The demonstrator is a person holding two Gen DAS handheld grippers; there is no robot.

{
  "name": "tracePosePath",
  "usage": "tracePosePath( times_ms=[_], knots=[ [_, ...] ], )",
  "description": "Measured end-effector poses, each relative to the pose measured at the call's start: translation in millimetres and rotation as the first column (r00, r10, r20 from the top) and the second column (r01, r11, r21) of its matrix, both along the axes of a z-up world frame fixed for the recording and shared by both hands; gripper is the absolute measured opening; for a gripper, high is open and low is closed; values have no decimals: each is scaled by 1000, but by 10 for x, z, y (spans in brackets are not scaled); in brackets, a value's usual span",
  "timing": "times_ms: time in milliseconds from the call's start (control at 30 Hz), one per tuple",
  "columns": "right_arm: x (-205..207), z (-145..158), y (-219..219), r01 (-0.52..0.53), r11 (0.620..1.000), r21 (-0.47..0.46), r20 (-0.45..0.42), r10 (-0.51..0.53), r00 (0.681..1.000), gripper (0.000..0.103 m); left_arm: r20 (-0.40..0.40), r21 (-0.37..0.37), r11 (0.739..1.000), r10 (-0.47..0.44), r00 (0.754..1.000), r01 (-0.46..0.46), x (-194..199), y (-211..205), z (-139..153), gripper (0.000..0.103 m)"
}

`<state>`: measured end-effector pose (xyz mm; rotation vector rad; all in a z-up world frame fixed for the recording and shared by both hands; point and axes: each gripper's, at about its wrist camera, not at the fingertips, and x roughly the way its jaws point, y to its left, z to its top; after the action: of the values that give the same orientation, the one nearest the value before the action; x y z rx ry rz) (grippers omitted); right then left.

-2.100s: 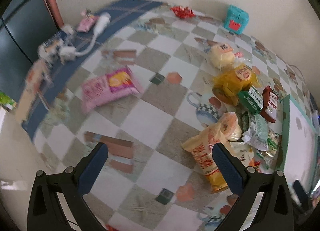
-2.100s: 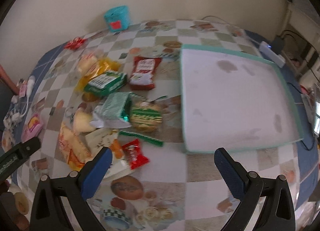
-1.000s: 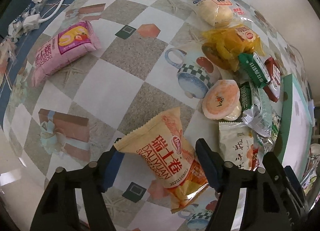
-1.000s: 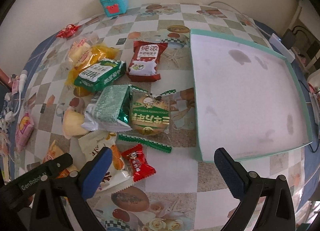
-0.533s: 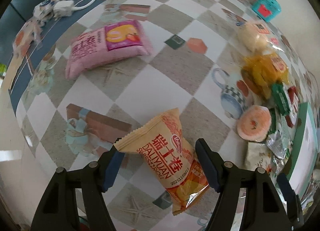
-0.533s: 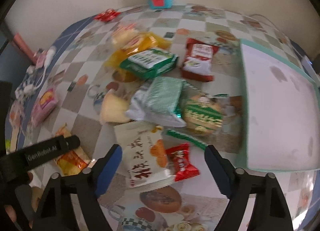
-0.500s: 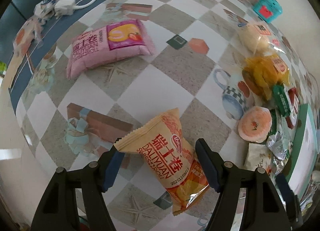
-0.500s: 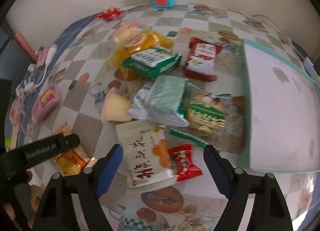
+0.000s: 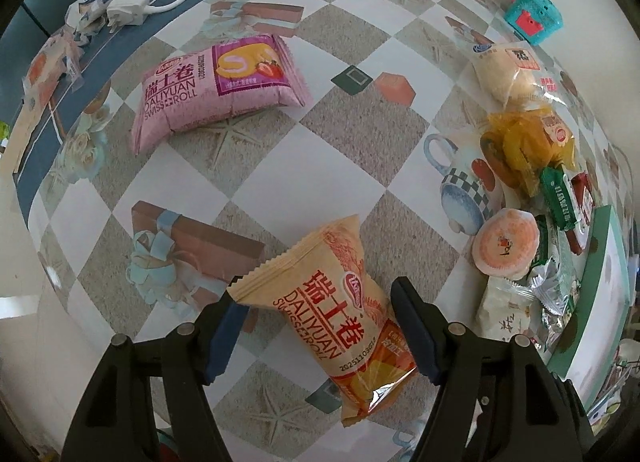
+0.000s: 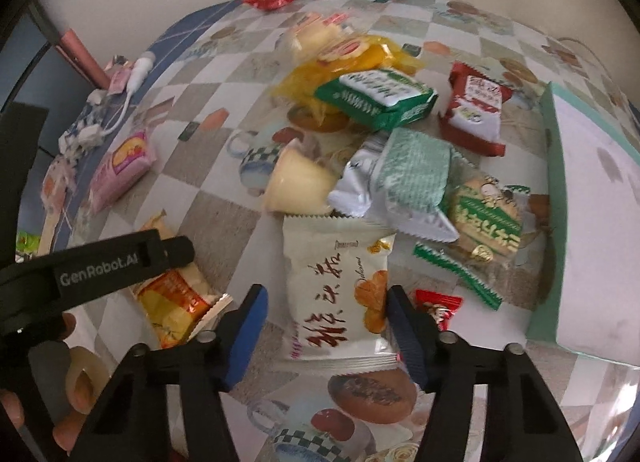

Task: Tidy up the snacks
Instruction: 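Close the left tool on the yellow bag while the right tool closes on the white packet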

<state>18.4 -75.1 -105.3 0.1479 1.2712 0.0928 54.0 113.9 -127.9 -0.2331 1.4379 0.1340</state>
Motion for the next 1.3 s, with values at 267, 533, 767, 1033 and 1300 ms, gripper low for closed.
tracePosePath(
  times_ms=[267, 533, 767, 1033, 1300],
  knots=[
    [3, -109, 80, -11, 994, -105, -8, 10, 1000, 60, -23, 35, 998, -52, 998, 53, -13, -336, -4, 74],
    [2, -121, 120, -8, 991, -136, 0, 8, 1000, 56, -11, 58, 994, -92, 996, 93, -5, -522, 7, 61],
    [-44, -11, 25, 8, 994, -110, 14, -6, 1000, 55, 25, 40, 997, -67, 997, 66, -34, -423, 206, 43],
    [-155, 282, -92, 32, 999, -26, 76, -30, 997, 54, 96, 58, 998, -36, 995, 31, -71, -348, 479, 40],
    [-126, 493, -278, 134, 991, -3, 153, -132, 979, 54, 161, 74, 997, -37, 986, 25, -110, -442, 734, 40]
  ],
)
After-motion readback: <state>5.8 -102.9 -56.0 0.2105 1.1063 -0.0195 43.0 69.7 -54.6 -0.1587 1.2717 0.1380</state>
